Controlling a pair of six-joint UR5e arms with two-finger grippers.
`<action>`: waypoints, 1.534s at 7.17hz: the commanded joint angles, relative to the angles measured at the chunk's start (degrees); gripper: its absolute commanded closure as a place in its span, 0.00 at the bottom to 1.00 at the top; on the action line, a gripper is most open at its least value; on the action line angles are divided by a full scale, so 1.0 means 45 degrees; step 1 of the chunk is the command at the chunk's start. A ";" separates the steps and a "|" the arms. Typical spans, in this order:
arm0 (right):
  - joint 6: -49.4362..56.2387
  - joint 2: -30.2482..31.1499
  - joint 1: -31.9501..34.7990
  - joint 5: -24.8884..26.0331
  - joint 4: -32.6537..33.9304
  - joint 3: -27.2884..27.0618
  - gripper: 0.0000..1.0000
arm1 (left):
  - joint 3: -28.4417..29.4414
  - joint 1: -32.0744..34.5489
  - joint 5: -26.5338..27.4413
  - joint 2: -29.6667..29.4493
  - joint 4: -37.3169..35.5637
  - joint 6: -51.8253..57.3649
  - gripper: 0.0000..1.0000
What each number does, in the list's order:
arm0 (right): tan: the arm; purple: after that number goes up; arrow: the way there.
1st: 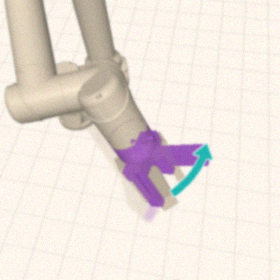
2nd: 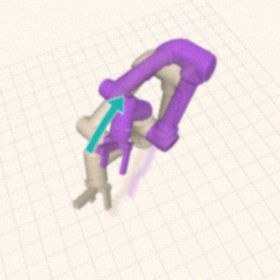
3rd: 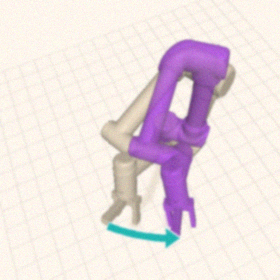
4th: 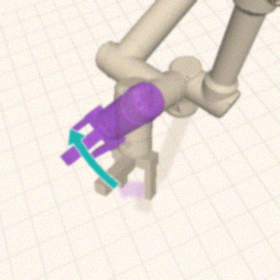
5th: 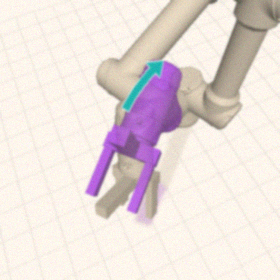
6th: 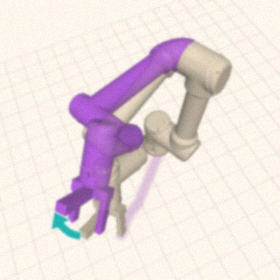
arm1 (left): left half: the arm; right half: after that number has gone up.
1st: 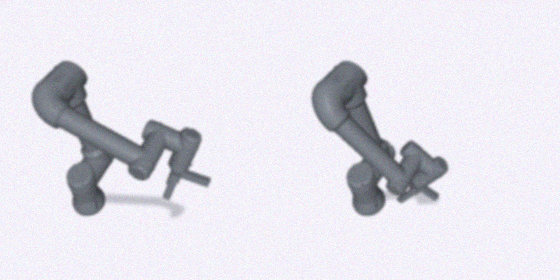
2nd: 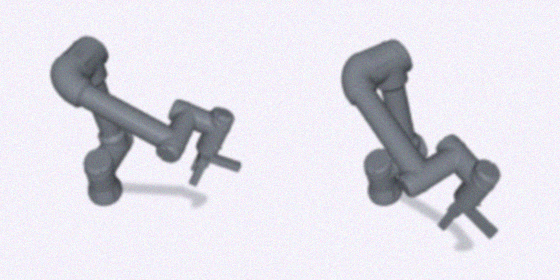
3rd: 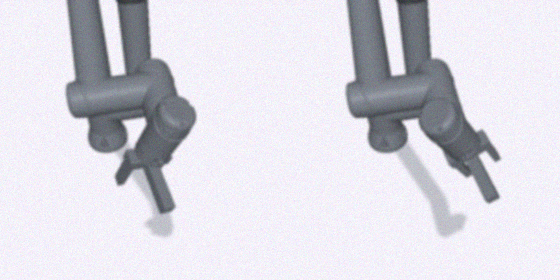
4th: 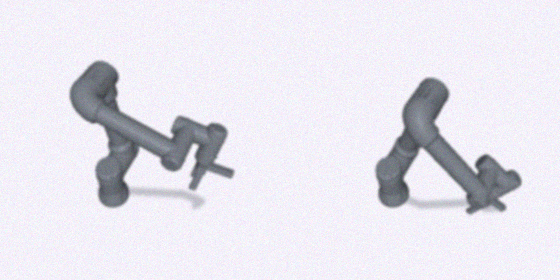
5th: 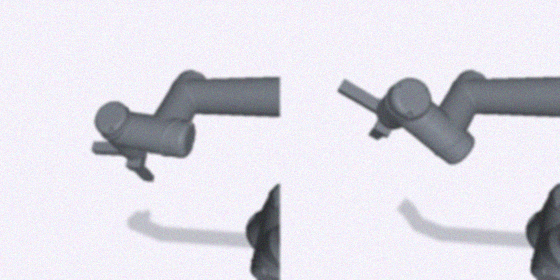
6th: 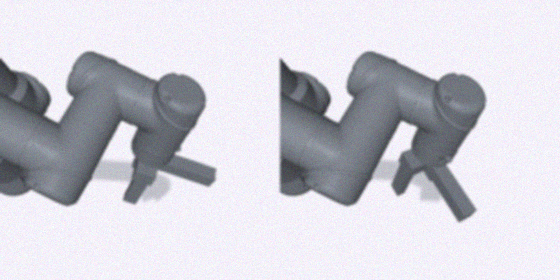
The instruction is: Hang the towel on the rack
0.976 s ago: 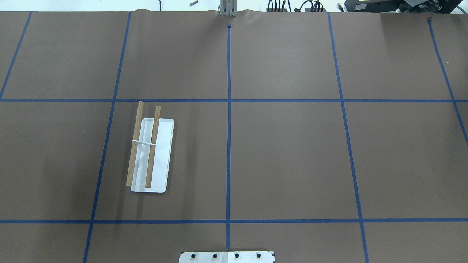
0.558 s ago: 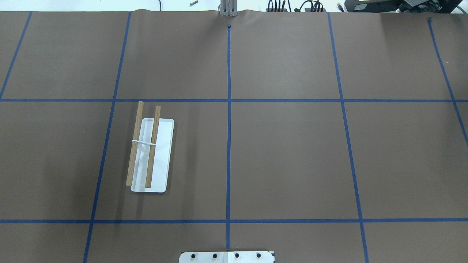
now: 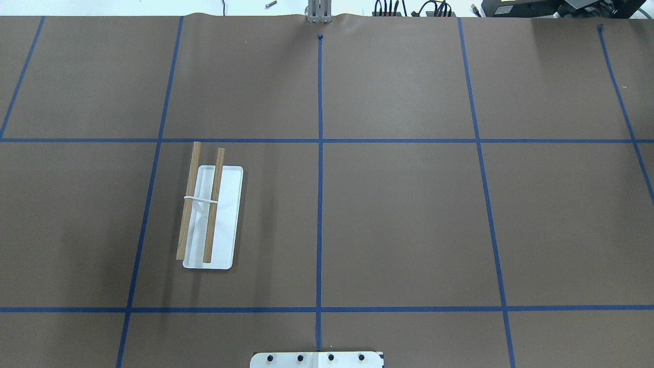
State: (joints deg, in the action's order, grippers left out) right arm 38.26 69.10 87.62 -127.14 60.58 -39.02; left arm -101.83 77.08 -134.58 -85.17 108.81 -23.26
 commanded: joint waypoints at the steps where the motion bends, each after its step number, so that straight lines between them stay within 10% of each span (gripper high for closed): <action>1: 0.0071 0.0170 0.0003 0.0536 -0.0662 -0.0001 0.00 | -0.0007 0.0000 -0.0015 0.0001 0.0000 -0.0007 0.01; 11: 0.0013 0.0348 -0.0935 0.2451 -0.1215 0.0214 0.19 | -0.0046 0.0000 -0.0015 0.0098 0.0000 0.0032 0.01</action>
State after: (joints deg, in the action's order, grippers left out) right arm 38.29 70.79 83.67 -116.47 55.11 -38.17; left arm -102.04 77.12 -134.65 -84.79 108.81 -23.19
